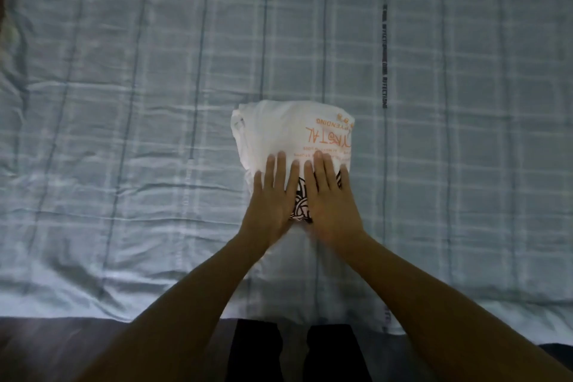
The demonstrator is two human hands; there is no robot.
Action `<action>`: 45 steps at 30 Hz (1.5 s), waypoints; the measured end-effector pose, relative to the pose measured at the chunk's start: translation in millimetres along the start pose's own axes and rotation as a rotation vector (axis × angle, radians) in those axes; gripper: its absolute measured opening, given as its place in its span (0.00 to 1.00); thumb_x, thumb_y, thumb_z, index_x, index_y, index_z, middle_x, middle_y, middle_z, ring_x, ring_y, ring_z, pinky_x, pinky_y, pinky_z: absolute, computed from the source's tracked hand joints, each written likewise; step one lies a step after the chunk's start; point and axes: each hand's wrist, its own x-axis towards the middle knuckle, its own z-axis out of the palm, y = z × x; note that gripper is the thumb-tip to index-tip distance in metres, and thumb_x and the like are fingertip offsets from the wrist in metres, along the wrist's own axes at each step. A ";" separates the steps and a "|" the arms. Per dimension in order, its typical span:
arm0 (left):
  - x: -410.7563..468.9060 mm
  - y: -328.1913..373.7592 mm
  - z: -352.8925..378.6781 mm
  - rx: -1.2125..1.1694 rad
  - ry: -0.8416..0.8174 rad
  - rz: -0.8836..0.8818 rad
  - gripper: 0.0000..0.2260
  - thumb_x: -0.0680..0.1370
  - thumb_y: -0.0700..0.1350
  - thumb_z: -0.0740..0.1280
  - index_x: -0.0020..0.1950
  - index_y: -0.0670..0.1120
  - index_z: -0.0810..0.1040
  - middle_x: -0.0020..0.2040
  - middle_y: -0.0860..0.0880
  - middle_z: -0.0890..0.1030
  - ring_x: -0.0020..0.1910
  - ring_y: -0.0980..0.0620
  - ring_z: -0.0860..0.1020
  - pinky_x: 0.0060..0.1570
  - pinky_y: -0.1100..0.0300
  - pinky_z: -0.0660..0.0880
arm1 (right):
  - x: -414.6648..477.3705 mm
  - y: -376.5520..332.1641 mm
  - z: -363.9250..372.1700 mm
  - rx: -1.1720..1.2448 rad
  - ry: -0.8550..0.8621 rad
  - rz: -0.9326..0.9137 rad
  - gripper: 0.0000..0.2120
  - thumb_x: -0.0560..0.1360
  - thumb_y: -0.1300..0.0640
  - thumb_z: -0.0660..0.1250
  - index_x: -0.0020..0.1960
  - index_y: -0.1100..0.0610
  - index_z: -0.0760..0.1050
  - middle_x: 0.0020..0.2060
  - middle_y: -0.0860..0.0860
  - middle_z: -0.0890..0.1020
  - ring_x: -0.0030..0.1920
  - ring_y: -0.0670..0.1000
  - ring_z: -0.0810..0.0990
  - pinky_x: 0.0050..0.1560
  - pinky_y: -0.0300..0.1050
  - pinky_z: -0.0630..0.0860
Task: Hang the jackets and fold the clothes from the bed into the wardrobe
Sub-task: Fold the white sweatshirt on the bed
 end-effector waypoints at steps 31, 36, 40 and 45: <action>-175.5 -31.2 -418.8 0.281 0.701 -0.495 0.33 0.62 0.31 0.74 0.66 0.36 0.70 0.60 0.35 0.75 0.58 0.34 0.76 0.55 0.40 0.75 | 8.5 -108.1 -441.8 0.164 0.825 -0.623 0.36 0.59 0.53 0.80 0.63 0.63 0.74 0.59 0.59 0.79 0.61 0.58 0.77 0.61 0.60 0.73; -272.8 -64.8 -458.2 0.332 0.758 -0.659 0.34 0.65 0.38 0.74 0.68 0.39 0.65 0.62 0.37 0.74 0.60 0.36 0.74 0.57 0.41 0.74 | -10.7 -203.5 -497.8 0.172 0.852 -0.808 0.36 0.61 0.50 0.79 0.65 0.62 0.72 0.61 0.58 0.78 0.63 0.58 0.76 0.63 0.60 0.72; -365.1 -90.7 -471.4 0.354 0.789 -0.798 0.28 0.71 0.48 0.64 0.68 0.38 0.66 0.63 0.36 0.73 0.61 0.35 0.73 0.57 0.40 0.74 | -36.2 -294.1 -525.4 0.207 0.862 -0.995 0.38 0.60 0.51 0.80 0.65 0.64 0.72 0.61 0.60 0.78 0.63 0.59 0.75 0.61 0.61 0.73; -491.6 -130.4 -477.5 0.418 0.845 -0.944 0.28 0.68 0.39 0.72 0.66 0.39 0.69 0.61 0.38 0.74 0.59 0.37 0.74 0.56 0.44 0.75 | -78.9 -428.2 -545.2 0.244 0.906 -1.177 0.37 0.61 0.50 0.79 0.65 0.64 0.72 0.61 0.59 0.78 0.63 0.59 0.76 0.61 0.60 0.73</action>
